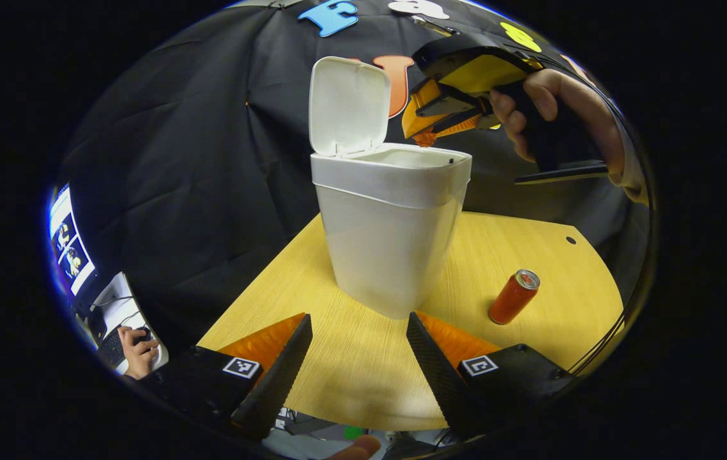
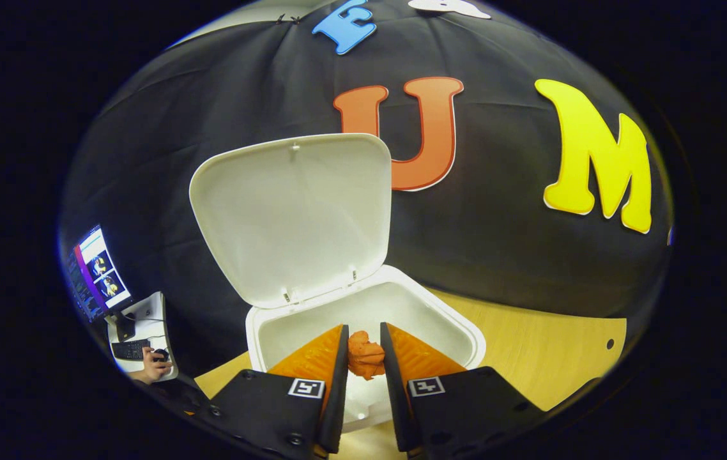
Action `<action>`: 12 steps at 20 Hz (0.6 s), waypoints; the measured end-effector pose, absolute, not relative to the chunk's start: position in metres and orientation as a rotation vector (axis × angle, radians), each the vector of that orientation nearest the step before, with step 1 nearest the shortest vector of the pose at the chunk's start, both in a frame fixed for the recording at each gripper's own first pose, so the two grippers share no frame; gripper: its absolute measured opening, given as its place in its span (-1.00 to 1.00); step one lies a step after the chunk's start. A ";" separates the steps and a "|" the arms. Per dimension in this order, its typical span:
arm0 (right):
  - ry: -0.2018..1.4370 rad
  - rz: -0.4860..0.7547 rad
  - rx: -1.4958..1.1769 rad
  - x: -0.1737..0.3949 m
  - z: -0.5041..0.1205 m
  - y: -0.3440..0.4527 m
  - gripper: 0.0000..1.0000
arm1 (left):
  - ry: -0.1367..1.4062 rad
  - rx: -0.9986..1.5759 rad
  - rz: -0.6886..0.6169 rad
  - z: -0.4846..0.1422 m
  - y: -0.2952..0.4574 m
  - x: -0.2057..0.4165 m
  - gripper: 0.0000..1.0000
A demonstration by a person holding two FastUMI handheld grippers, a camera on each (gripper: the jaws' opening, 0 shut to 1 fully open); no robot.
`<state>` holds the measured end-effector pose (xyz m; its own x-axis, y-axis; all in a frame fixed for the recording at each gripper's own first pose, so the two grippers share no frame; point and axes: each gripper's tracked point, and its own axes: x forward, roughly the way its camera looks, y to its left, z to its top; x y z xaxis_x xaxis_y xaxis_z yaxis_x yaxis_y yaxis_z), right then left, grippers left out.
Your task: Press the lid of the desktop garbage bin to open it, pick up the crumpled paper on the desktop and throw it into the bin, then pick up the pop can on the desktop and drop it into the bin, and finally close the garbage bin lid.
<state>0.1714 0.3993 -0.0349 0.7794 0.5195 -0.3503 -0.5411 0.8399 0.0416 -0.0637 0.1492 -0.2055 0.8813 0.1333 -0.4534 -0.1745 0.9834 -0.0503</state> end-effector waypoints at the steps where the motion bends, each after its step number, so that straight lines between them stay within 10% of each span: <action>1: 0.361 0.571 -0.065 0.170 -0.037 0.400 -0.29 | 0.462 -0.080 0.149 -0.205 0.147 -0.064 0.95; 6: 0.347 0.616 -0.062 0.161 -0.034 0.401 -0.17 | 0.463 -0.077 0.131 -0.207 0.138 -0.064 0.95; 9: 0.330 0.606 -0.051 0.155 -0.026 0.394 0.63 | 0.470 -0.099 0.118 -0.209 0.130 -0.062 0.95; 12: 0.290 0.610 -0.029 0.150 -0.006 0.385 0.77 | 0.461 -0.102 0.088 -0.206 0.119 -0.055 0.95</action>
